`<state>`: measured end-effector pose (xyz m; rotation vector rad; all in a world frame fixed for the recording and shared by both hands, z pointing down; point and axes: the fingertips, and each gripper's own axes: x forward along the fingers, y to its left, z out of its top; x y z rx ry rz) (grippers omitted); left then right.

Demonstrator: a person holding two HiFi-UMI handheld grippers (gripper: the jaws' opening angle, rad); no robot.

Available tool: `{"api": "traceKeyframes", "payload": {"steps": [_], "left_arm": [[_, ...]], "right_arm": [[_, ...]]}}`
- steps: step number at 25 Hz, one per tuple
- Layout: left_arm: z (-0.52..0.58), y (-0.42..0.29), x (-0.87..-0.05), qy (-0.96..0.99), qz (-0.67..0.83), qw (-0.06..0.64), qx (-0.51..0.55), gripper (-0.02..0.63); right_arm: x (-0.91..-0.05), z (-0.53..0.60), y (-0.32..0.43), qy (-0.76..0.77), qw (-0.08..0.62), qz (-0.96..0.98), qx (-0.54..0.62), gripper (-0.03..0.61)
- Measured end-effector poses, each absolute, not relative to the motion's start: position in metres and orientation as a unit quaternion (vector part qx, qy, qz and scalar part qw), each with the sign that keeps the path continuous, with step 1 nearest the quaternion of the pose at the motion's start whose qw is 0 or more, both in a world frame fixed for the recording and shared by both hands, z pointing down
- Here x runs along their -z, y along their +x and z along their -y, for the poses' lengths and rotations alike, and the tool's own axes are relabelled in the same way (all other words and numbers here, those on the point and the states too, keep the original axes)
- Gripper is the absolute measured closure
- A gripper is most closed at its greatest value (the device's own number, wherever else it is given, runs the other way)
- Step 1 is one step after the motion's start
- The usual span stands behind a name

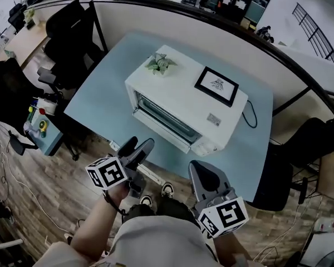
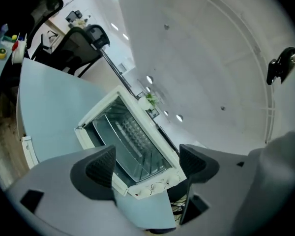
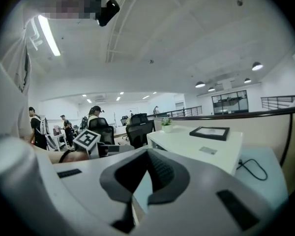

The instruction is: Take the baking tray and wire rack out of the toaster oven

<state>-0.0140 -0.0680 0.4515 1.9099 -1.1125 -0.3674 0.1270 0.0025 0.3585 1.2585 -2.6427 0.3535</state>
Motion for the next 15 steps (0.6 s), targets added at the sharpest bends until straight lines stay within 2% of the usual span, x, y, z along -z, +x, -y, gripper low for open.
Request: {"api": "traceKeyframes", "payload": {"steps": [15], "left_arm": [[0.144, 0.027, -0.555, 0.671, 0.464, 0.540, 0.205, 0.225]], "right_arm": [[-0.408, 0.048, 0.134, 0.339, 0.108, 0.924, -0.142, 0.575]]}}
